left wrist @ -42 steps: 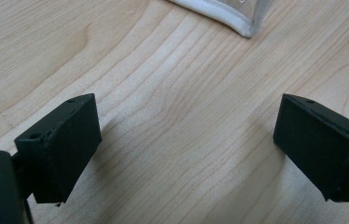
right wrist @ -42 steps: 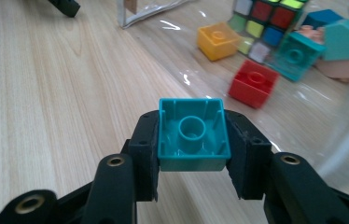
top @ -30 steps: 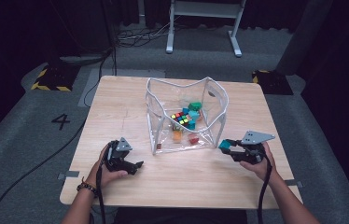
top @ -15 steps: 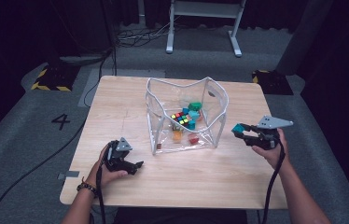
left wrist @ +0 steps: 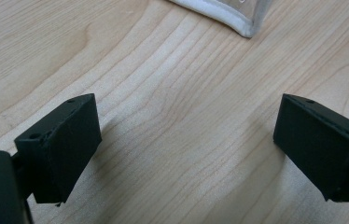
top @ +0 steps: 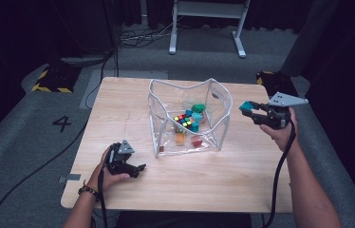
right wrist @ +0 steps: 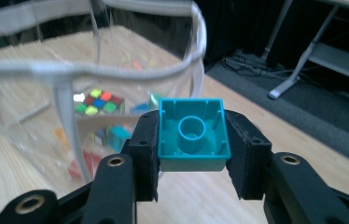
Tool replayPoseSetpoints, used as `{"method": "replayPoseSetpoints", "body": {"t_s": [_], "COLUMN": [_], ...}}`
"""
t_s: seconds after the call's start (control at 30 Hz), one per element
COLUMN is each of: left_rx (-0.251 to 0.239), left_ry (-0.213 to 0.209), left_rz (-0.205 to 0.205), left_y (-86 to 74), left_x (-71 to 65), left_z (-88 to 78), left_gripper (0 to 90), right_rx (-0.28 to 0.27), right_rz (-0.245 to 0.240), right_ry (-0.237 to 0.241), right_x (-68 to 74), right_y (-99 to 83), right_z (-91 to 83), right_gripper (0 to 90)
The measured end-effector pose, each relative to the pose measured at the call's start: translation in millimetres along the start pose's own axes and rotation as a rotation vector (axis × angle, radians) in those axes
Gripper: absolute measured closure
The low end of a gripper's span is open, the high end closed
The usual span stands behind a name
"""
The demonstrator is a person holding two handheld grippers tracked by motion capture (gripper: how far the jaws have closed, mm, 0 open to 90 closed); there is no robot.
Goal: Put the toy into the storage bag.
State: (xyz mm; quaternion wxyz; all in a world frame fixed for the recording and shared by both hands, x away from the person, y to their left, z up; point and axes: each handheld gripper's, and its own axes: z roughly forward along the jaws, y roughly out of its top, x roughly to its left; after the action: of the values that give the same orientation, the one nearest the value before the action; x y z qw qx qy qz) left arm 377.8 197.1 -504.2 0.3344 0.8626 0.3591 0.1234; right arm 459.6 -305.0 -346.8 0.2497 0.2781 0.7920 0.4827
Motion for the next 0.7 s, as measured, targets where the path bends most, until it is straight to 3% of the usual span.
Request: {"method": "replayPoseSetpoints", "body": {"t_s": [0.43, 0.7], "left_rx": [0.0, 0.0], "left_ry": [0.0, 0.0], "left_rz": [0.0, 0.0], "left_y": [0.0, 0.0], "left_x": [0.0, 0.0], "left_z": [0.0, 0.0], "left_gripper": [7.6, 7.7], "right_rx": [-0.018, 0.012], "right_rz": [-0.041, -0.086], "right_ry": [0.024, 0.099], "right_x": [-1.3, -3.4], "right_y": [58.3, 78.3], "right_z": [11.1, 34.8], "right_gripper": [59.5, 59.5]}}
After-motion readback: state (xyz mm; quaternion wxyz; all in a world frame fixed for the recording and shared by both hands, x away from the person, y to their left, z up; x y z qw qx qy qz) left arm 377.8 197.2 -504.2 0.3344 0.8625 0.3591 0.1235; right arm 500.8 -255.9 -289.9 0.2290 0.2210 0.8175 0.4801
